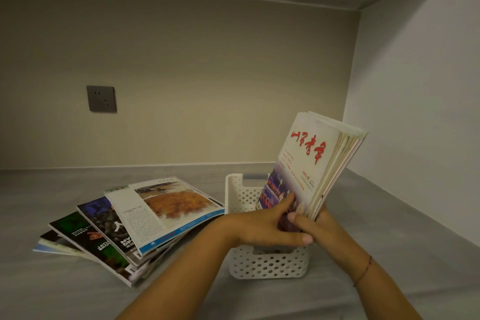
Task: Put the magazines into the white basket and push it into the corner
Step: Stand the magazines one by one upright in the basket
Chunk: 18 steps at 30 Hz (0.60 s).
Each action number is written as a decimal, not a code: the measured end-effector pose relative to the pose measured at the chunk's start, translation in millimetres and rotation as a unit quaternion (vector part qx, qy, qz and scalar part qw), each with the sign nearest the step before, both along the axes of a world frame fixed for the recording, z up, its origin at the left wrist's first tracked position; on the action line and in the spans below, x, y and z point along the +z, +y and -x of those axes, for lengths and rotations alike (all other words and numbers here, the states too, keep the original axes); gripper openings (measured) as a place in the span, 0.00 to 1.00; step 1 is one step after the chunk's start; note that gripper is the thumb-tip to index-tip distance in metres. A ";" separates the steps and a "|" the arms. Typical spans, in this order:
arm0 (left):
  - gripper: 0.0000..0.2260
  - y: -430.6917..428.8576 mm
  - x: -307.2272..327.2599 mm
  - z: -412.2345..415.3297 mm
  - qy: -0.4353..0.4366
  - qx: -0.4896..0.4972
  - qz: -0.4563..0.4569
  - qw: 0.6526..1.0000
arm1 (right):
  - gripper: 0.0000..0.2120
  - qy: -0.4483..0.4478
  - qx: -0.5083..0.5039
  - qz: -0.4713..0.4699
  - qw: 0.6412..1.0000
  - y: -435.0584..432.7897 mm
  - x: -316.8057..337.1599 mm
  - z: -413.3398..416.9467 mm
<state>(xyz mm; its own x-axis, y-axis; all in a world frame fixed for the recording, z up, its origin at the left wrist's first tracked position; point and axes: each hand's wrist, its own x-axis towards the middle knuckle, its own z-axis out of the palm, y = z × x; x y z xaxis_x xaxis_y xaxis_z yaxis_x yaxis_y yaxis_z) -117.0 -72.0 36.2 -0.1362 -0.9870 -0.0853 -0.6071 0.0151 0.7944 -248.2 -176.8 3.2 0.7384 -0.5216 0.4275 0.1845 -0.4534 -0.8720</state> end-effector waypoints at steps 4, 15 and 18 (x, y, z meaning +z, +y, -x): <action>0.40 2.2 -1.6 -3.8 0.013 -0.005 0.004 1.000 | 0.32 -0.027 -0.043 -0.013 0.999 2.5 -2.8 -5.9; 0.31 4.0 13.2 -2.7 0.160 0.136 0.050 0.976 | 0.33 0.014 -0.036 0.030 0.999 13.7 11.3 -5.8; 0.36 -0.7 11.1 2.7 0.139 0.147 0.058 0.978 | 0.35 0.026 -0.035 0.023 0.999 16.0 11.6 -7.7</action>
